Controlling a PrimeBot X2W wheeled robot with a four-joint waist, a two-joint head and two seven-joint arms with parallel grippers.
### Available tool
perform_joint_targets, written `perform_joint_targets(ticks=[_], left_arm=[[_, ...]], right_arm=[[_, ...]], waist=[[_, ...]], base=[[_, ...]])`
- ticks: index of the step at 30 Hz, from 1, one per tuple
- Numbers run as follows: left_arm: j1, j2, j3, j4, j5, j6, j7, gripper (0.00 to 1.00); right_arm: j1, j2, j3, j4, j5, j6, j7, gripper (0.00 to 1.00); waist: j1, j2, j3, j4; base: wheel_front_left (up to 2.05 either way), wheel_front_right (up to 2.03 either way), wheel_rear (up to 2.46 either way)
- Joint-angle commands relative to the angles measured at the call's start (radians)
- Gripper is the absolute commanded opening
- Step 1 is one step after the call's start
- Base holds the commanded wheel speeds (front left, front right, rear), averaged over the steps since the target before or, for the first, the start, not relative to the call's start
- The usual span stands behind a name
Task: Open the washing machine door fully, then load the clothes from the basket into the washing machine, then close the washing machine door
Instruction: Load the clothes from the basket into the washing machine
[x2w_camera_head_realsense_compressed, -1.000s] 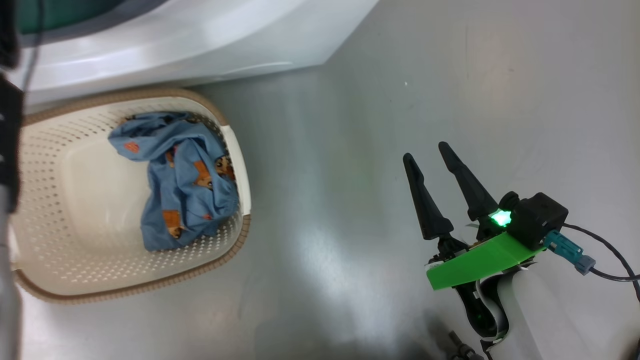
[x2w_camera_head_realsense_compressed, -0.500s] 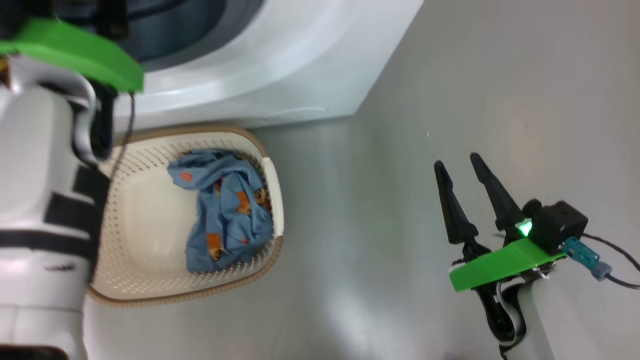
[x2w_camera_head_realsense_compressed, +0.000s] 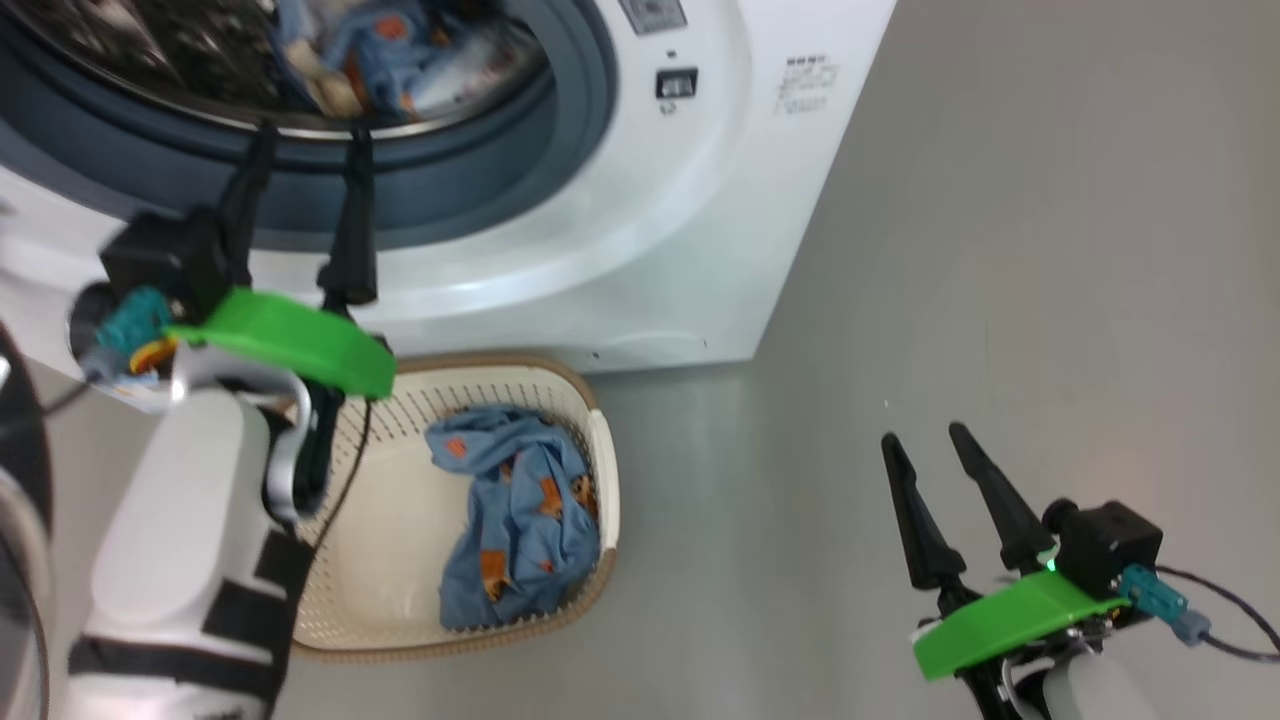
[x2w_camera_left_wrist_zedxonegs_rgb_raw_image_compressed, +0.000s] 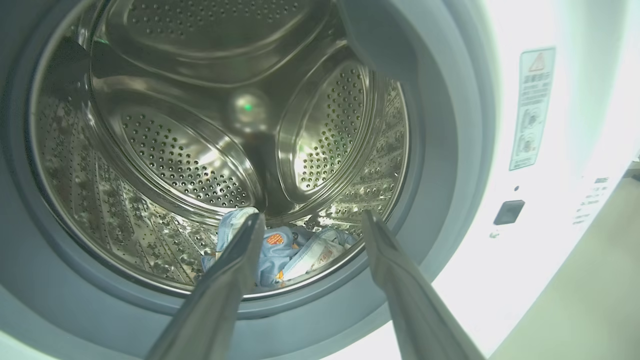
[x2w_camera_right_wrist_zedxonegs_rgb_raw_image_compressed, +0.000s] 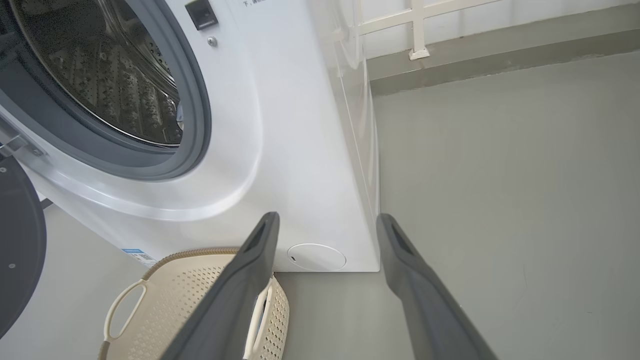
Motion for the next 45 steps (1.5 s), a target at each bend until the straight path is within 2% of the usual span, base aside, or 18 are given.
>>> perform_joint_targets(ticks=[1, 13, 24, 30, 37, 45], left_arm=[[0.039, 0.029, 0.024, -0.058, 0.018, 0.016, -0.005, 1.0], [0.264, 0.031, 0.015, -0.231, 0.044, 0.092, -0.002, 1.0], [0.509, 0.107, 0.061, -0.349, 0.053, 0.166, 0.0, 1.0], [0.662, 0.138, 0.095, -0.42, 0.058, 0.192, -0.003, 1.0], [0.808, 0.121, 0.158, -0.491, 0.063, 0.224, -0.005, 1.0], [0.9, 0.075, 0.201, -0.511, 0.093, 0.201, -0.005, 1.0]], right_arm=[[0.031, 0.005, 0.021, -0.017, -0.007, 0.003, -0.005, 1.0], [0.123, 0.005, 0.002, -0.022, -0.003, 0.003, -0.005, 1.0], [0.18, 0.005, -0.005, -0.038, 0.009, 0.003, -0.005, 1.0], [0.205, 0.005, -0.022, -0.051, 0.009, 0.003, -0.005, 1.0], [0.219, 0.005, -0.049, -0.067, -0.006, 0.003, -0.005, 1.0], [0.226, 0.005, -0.068, -0.085, -0.027, 0.003, -0.005, 1.0]], waist=[[0.0, 0.0, -0.106, 0.047], [0.0, 0.0, -0.24, 0.074], [0.0, 0.0, -0.331, 0.053], [0.0, 0.0, -0.352, 0.043], [0.0, 0.0, -0.357, 0.04], [0.0, 0.0, -0.36, 0.029]], base=[[0.0, 0.0, 0.0], [0.0, 0.0, 0.0], [0.0, 0.0, 0.0], [0.0, 0.0, 0.0], [0.0, 0.0, 0.0], [0.0, 0.0, 0.0]])
